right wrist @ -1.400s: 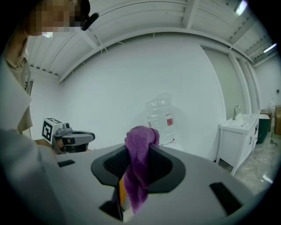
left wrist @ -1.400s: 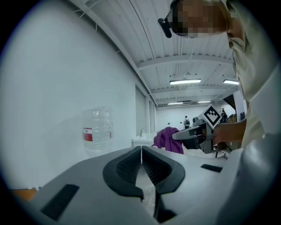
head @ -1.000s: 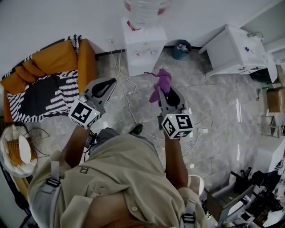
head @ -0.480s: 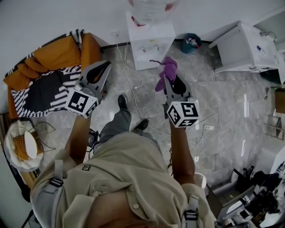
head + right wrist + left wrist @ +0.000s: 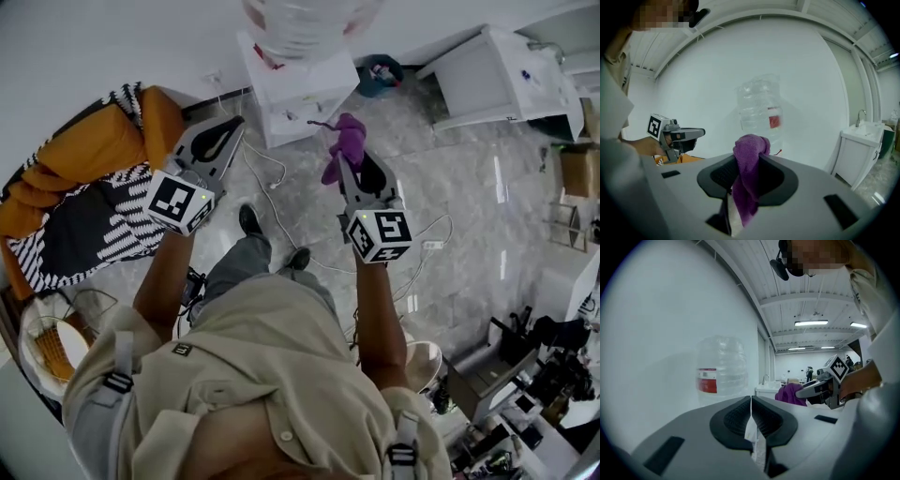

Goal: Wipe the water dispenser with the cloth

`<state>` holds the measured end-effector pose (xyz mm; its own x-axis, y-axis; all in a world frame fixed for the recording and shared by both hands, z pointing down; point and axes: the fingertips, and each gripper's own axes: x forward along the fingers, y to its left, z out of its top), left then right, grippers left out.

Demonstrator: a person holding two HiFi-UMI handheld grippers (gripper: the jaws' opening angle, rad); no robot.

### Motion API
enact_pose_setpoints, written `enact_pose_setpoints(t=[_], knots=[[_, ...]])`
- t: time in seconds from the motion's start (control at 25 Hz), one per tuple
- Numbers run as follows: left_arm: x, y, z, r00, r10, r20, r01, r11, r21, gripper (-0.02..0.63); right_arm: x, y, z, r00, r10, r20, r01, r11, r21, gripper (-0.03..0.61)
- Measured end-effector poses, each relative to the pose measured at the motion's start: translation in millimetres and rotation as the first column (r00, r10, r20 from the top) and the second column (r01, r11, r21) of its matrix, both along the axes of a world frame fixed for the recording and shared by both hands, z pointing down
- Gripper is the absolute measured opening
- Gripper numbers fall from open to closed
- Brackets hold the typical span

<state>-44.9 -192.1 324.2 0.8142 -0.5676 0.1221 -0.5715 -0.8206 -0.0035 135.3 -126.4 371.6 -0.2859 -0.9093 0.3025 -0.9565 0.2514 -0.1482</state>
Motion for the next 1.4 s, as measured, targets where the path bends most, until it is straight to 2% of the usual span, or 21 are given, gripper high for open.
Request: enact_pose_setpoints(t=[0.36,0.6,0.68,0.76,0.92,1.04,1.2,1.4], knots=[[-24.1,-52.3,49.2,1.0,-0.015,0.017,0.016,0.997,-0.071,0.022,-13.7,-60.9,34.2,0.996,0.053,-0.071,-0.052,0.999,0.009,0.124],[-12.6,-64.7,80.4,0.999,-0.025,0.037,0.028,0.997,-0.076,0.023,-15.0,-85.9,73.5,0.993,0.026,-0.113,-0.023,0.999,0.032,0.126],[-11.2,-68.1,88.5,0.997,-0.044,0.056,0.047,0.997,-0.055,0.023,-18.6,-94.9,90.2,0.991,-0.003,-0.13,0.009,0.999,0.043,0.126],[-13.7,-70.3,105.0,0.99,-0.076,0.115,0.083,0.995,-0.051,0.023,-25.6,-104.5,110.1,0.988,-0.045,-0.145,0.053,0.998,0.046,0.127],[-13.1,-73.6,132.8,0.971,-0.162,0.177,0.165,0.986,-0.004,0.023,-50.4,-121.4,151.9,0.971,-0.167,-0.172,0.177,0.983,0.044,0.126],[-10.6,-69.8,150.1,0.957,-0.204,0.207,0.203,0.979,0.027,0.021,-77.5,-126.6,182.0,0.941,-0.269,-0.207,0.284,0.958,0.044,0.127],[-14.7,-62.5,172.5,0.938,-0.25,0.238,0.253,0.967,0.019,0.021,-114.8,-133.1,225.7,0.888,-0.376,-0.266,0.395,0.918,0.023,0.129],[-13.5,-59.9,189.0,0.926,-0.279,0.254,0.283,0.959,0.024,0.021,-121.8,-149.0,245.0,0.843,-0.411,-0.347,0.451,0.892,0.04,0.129]])
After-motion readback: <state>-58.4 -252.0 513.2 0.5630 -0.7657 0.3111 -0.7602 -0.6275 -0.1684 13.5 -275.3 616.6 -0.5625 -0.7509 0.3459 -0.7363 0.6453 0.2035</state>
